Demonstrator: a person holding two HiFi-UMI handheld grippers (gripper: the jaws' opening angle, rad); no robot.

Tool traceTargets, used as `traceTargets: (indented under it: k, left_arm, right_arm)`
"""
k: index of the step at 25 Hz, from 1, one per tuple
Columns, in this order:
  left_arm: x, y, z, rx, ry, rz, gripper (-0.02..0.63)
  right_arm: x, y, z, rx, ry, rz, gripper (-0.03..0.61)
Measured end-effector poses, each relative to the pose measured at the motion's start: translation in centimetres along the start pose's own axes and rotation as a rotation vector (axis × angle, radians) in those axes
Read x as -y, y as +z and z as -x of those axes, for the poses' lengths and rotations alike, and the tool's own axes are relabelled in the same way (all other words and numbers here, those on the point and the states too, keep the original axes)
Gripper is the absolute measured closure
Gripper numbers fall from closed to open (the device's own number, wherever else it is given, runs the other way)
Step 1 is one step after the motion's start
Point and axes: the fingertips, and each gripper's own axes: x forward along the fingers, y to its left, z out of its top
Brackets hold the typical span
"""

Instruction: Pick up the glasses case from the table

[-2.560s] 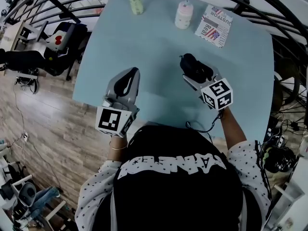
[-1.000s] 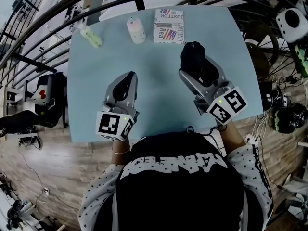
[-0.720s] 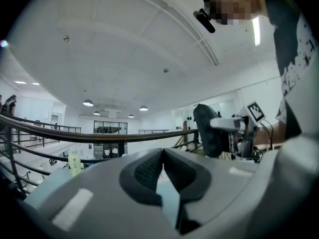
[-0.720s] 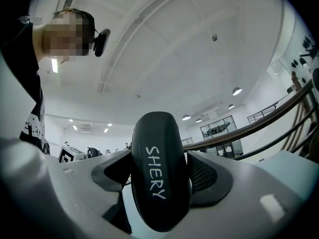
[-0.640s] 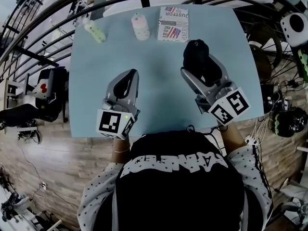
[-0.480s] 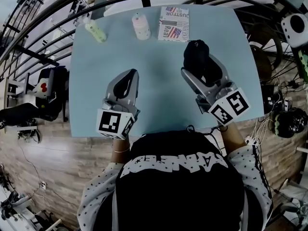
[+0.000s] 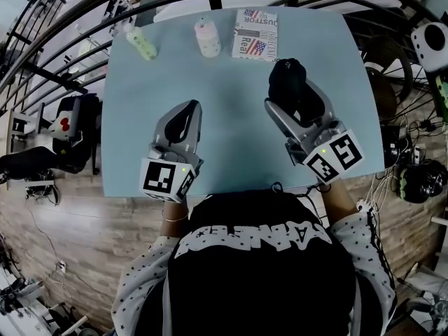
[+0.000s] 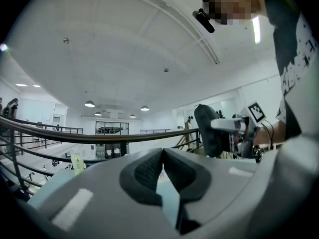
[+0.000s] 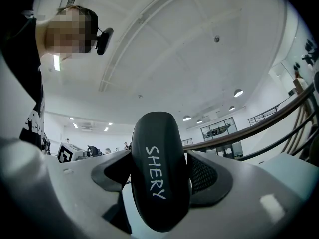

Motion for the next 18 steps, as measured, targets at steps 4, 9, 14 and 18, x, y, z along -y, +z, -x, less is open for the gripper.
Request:
traceTargets:
  k: [4, 9, 14, 18]
  left_arm:
    - [0.03, 0.18, 0.1, 0.003, 0.002, -0.001, 0.614]
    - [0.05, 0.16, 0.14, -0.01, -0.001, 0.003, 0.614]
    - [0.11, 0.08, 0.27, -0.019, -0.001, 0.006, 0.614]
    - [0.14, 0.4, 0.23, -0.006, 0.004, 0.004, 0.614]
  right_arm:
    - [-0.01, 0.02, 0.06, -0.003, -0.002, 0.002, 0.222]
    - [-0.02, 0.04, -0.01, -0.003, -0.003, 0.004, 0.222]
    - [-0.06, 0.08, 0.08, -0.002, -0.006, 0.004, 0.223]
    - [0.07, 0.2, 0.2, -0.003, -0.007, 0.005, 0.223]
